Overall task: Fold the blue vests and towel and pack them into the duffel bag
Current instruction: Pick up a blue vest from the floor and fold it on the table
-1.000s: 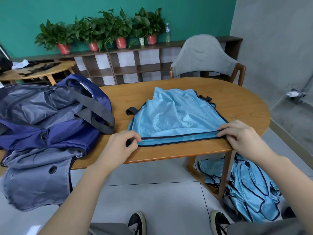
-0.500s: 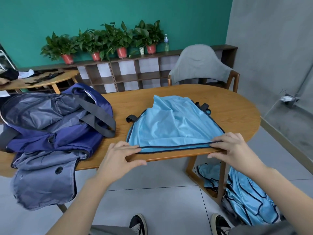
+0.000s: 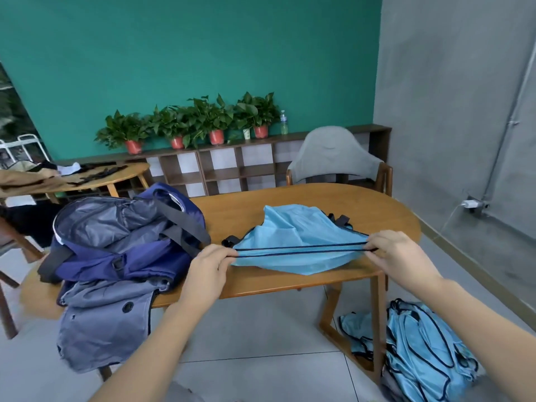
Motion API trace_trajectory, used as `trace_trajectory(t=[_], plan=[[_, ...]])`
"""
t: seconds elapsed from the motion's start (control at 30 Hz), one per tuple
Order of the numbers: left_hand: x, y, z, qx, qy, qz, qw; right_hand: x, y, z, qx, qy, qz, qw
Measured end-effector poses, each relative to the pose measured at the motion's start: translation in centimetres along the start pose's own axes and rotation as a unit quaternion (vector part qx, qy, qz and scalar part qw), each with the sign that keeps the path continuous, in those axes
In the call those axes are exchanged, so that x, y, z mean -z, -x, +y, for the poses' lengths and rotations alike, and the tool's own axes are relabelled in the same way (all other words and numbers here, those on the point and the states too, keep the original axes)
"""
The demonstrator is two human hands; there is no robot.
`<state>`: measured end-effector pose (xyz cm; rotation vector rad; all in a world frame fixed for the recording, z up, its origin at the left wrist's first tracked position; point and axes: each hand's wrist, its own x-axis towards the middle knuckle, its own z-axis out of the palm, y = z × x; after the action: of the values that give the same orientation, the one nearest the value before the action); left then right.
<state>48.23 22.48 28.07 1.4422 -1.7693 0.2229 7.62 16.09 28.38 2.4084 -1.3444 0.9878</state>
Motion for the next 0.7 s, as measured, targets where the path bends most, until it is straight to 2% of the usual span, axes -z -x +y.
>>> trace_trajectory(t=[0.13,0.33,0.5,0.7], plan=[[4.7,-6.2,2.7,-0.025,-0.025,0.055,0.998,4.5,-4.4,-0.3,-0.062,-0.026,0.06,0.996],[14.8,-16.3,9.7,0.004,-0.009,0.13,0.991,16.3,-12.5,-3.6,-0.097,-0.108,0.183,0.972],[23.1,-22.2,15.0,0.014,0.021,0.165,0.986,26.9,-17.4,-6.4,-0.081,-0.122,0.202,0.968],[30.9,-25.1,19.7,0.01,0.029,0.159,0.987,36.0,-19.5,-8.4,-0.096,-0.202,0.238,0.945]])
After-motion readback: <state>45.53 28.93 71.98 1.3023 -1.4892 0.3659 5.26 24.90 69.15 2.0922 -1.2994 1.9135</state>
